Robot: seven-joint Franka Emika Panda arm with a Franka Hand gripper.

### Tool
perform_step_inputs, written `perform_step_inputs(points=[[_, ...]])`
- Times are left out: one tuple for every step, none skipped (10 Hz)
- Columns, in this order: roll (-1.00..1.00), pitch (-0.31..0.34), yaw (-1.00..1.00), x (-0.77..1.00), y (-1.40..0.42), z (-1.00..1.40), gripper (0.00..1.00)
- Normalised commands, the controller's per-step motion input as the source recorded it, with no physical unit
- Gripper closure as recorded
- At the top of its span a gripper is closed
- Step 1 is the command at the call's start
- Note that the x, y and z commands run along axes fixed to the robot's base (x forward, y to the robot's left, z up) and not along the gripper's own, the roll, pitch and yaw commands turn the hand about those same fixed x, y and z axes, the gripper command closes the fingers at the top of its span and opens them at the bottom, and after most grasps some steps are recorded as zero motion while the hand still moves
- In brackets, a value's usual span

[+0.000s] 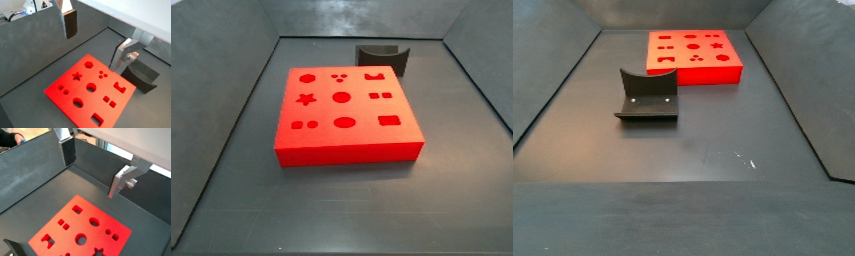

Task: Insert the arch object.

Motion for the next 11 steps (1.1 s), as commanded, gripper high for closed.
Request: perform_step_inputs(points=[[0.0,-0.007,0.0,0.0,0.0,0.0,1.0],[0.0,0.006,0.0,0.0,0.0,0.0,1.0],[0.0,0.0,0.0,0.02,0.0,0.0,1.0],[-0.02,0.0,0.0,0.02,0.0,-0.01,1.0],[-0.05,0.0,0.0,0.04,0.0,-0.04,1.0],[-0.03,0.0,0.0,0.13,0.0,-0.03,1.0],[0.0,0.0,-0.06,0.37,0.16,-0.18,1.0],[0.0,0.0,-0.03,0.67,0.28,-0.2,1.0],[0.0,0.0,0.0,0.69,0.47,-0.25,1.0],[0.0,0.0,0.0,0.66,0.5,-0.23,1.0],[0.04,0.0,0.0,0.81,0.37,-0.2,1.0]])
